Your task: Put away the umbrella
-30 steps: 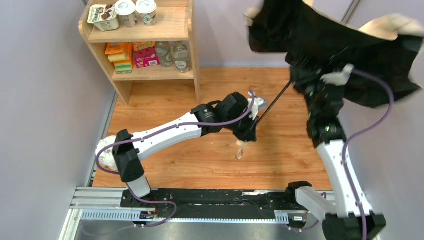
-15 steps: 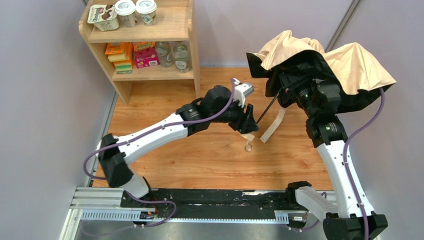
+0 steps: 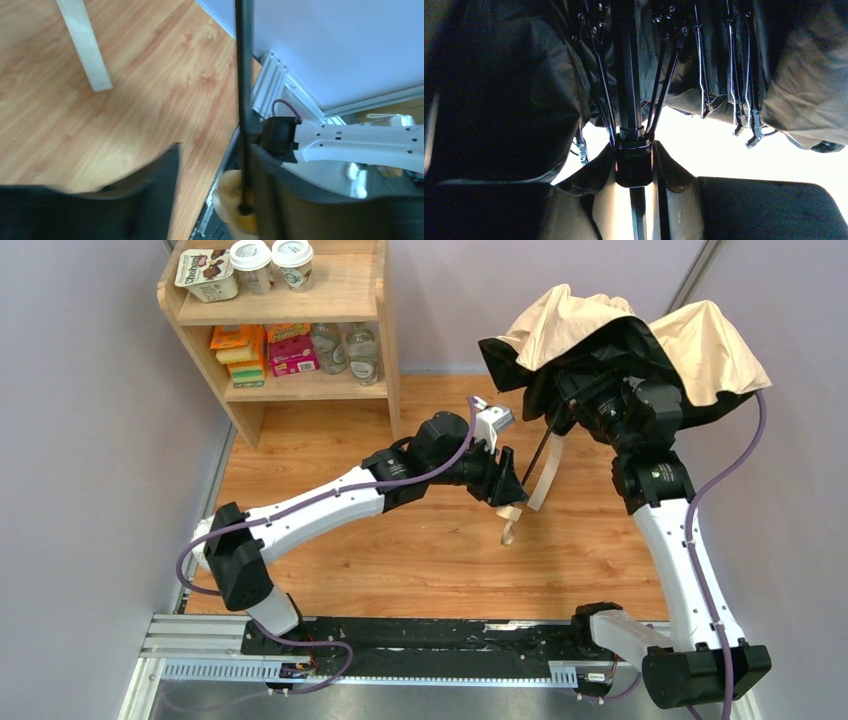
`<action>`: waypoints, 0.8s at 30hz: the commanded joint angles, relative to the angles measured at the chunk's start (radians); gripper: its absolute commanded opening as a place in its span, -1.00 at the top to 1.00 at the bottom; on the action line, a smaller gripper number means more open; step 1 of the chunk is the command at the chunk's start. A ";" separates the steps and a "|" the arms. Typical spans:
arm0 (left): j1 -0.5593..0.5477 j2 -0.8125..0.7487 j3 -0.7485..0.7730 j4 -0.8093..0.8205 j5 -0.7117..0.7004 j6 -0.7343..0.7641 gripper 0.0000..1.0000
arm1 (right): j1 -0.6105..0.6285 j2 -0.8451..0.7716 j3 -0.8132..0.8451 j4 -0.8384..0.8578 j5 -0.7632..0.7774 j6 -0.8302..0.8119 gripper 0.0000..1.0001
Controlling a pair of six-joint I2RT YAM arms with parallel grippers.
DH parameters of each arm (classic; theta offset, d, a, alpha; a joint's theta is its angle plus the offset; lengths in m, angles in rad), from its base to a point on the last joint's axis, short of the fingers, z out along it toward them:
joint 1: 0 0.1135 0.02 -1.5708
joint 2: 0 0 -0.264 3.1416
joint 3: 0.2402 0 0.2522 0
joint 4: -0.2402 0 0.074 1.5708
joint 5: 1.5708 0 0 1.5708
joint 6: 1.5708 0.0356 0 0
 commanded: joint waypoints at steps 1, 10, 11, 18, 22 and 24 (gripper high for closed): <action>-0.002 0.041 0.074 0.059 0.071 -0.008 0.03 | -0.004 0.002 0.104 0.092 -0.038 -0.032 1.00; 0.068 0.088 0.315 -0.134 -0.078 0.144 1.00 | 0.341 -0.231 -0.438 0.130 0.084 -0.033 1.00; 0.064 0.069 0.269 -0.102 -0.068 0.123 1.00 | 0.325 -0.247 -0.460 0.152 0.100 -0.018 1.00; 0.038 -0.020 0.013 0.018 -0.028 0.025 0.75 | 0.242 -0.134 -0.383 0.241 0.071 -0.067 1.00; 0.038 -0.175 -0.192 0.085 -0.028 0.035 -0.22 | 0.142 -0.075 -0.350 0.372 -0.004 -0.110 1.00; 0.038 -0.276 -0.303 0.118 -0.008 0.066 -0.23 | 0.108 -0.051 -0.327 0.425 -0.087 -0.173 1.00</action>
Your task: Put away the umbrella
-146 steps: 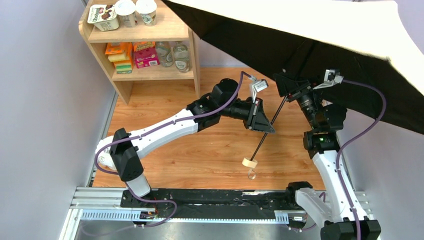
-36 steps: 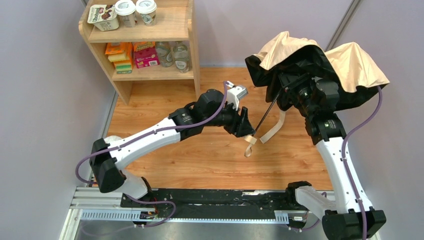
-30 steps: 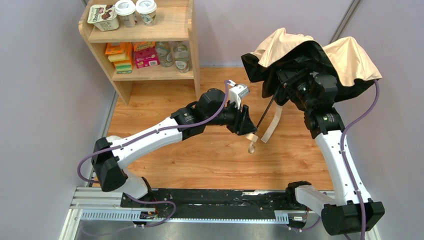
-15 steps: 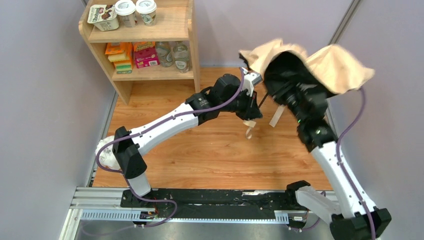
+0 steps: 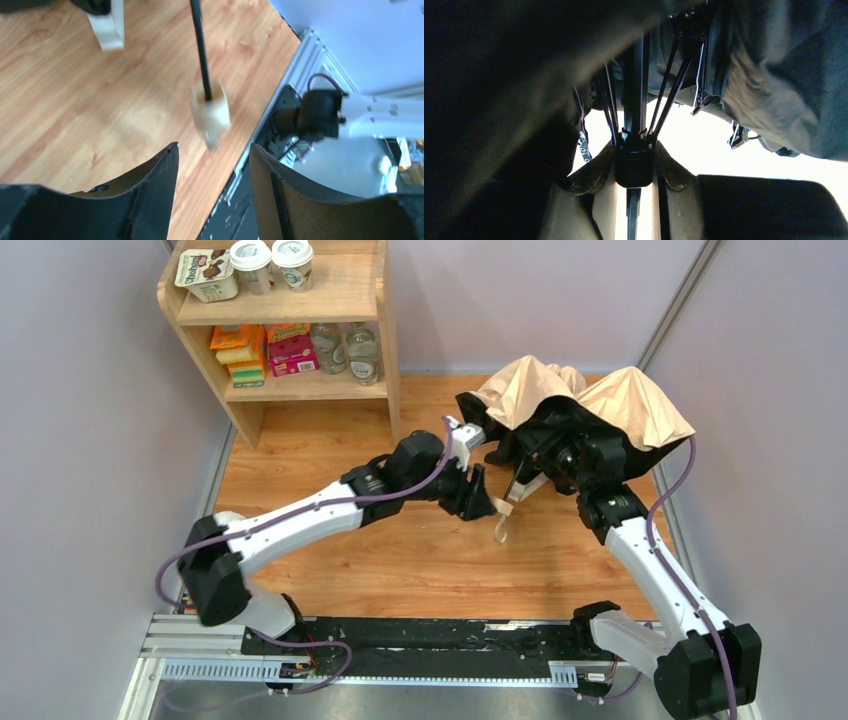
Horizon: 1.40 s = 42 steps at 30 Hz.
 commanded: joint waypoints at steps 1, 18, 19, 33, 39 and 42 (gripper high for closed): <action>-0.004 -0.256 -0.168 0.121 0.036 0.075 -0.22 | -0.070 0.023 0.088 0.272 -0.147 -0.169 1.00; 0.099 -0.557 0.175 -0.246 -0.316 0.015 -0.57 | 0.187 -0.139 -0.184 0.443 -0.639 -0.847 1.00; 0.105 -0.508 0.192 -0.248 -0.230 0.023 -0.57 | 0.198 -0.136 -0.179 0.444 -0.628 -0.847 1.00; 0.118 -0.486 0.036 -0.057 -0.074 -0.043 -0.57 | 0.250 -0.086 -0.164 0.486 -0.530 -0.817 1.00; 0.118 -0.645 -0.135 -0.049 -0.284 -0.100 -0.58 | 0.250 -0.080 -0.198 0.546 -0.439 -0.748 1.00; 0.117 -0.692 -0.254 0.084 -0.272 -0.121 -0.58 | 0.252 -0.061 -0.201 0.567 -0.464 -0.723 1.00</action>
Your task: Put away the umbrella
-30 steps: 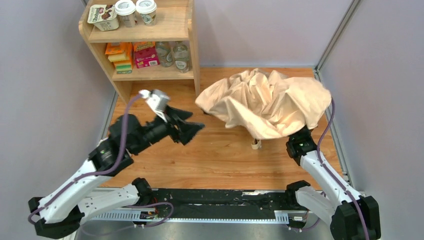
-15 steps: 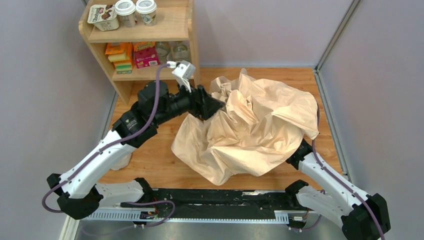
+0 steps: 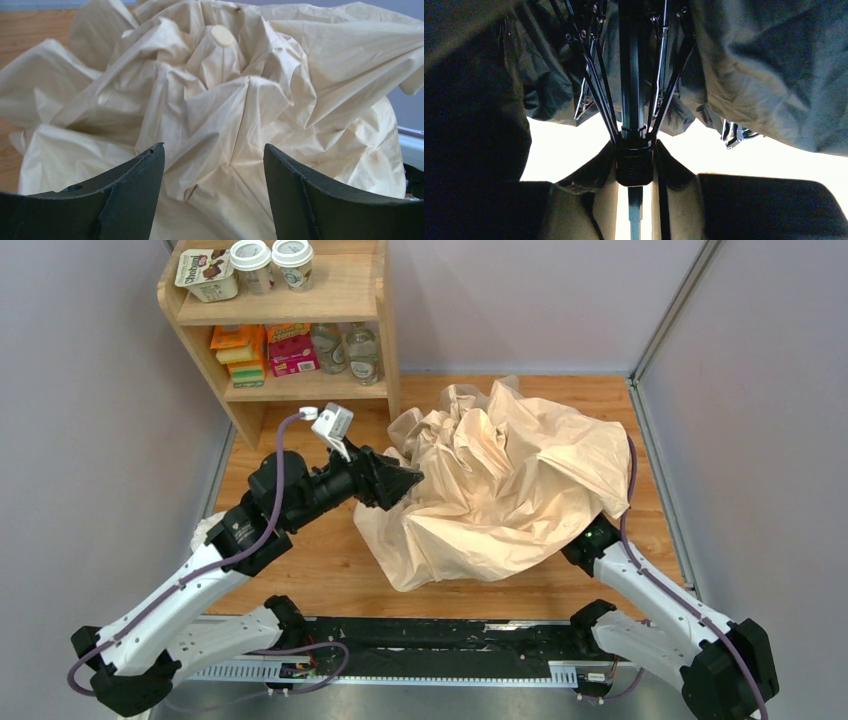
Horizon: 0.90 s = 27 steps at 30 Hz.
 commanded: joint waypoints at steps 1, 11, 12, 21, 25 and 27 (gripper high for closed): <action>0.002 -0.053 -0.117 0.177 -0.069 -0.070 -0.58 | 0.005 0.011 0.007 0.156 0.022 0.048 1.00; 0.002 0.184 -0.037 0.442 0.079 -0.003 -0.58 | 0.036 0.031 -0.004 0.174 -0.071 0.044 1.00; 0.003 0.213 -0.014 0.442 0.087 0.002 -0.58 | 0.043 0.031 0.001 0.167 -0.077 0.036 1.00; 0.005 0.262 -0.077 0.714 0.242 0.039 0.01 | 0.082 0.034 0.035 0.076 -0.126 -0.009 1.00; 0.005 0.264 -0.077 0.718 0.296 0.075 1.00 | 0.083 0.010 0.026 0.049 -0.048 0.073 1.00; 0.006 0.242 -0.093 0.728 0.286 0.072 1.00 | 0.083 -0.004 0.004 0.033 0.022 0.135 0.82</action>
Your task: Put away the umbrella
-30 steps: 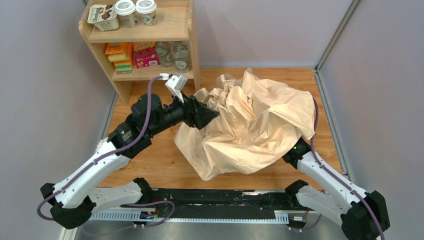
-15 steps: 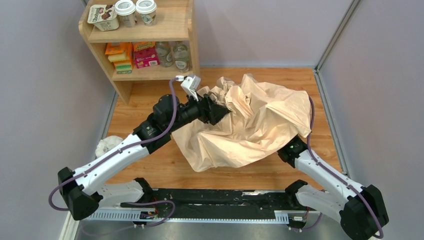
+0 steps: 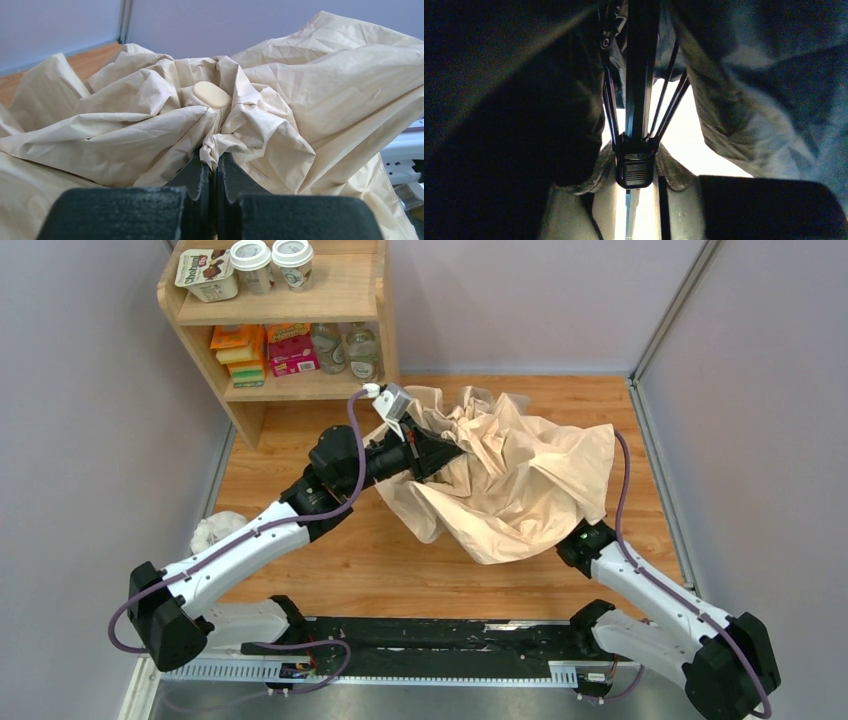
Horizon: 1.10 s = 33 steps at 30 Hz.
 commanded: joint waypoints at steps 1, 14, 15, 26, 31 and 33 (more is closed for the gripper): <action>-0.011 -0.032 -0.011 0.208 0.069 0.000 1.00 | 0.033 -0.042 0.004 -0.007 0.074 0.113 0.47; -0.006 -0.155 -0.005 -0.043 -0.247 -0.136 1.00 | 0.036 -0.198 -0.246 0.175 0.223 0.313 -0.91; -0.006 -0.153 -0.008 -0.043 -0.243 -0.144 1.00 | 0.039 -0.191 -0.255 0.210 0.225 0.310 -0.91; -0.003 -0.087 -0.033 0.001 -0.161 -0.272 1.00 | 0.052 0.030 -0.077 0.454 0.249 0.380 -0.58; -0.003 -0.067 -0.030 -0.031 -0.111 -0.266 1.00 | 0.052 0.065 -0.031 0.455 0.237 0.408 0.22; -0.001 -0.050 -0.013 -0.031 -0.057 -0.250 1.00 | 0.050 0.098 -0.045 0.506 0.203 0.397 0.84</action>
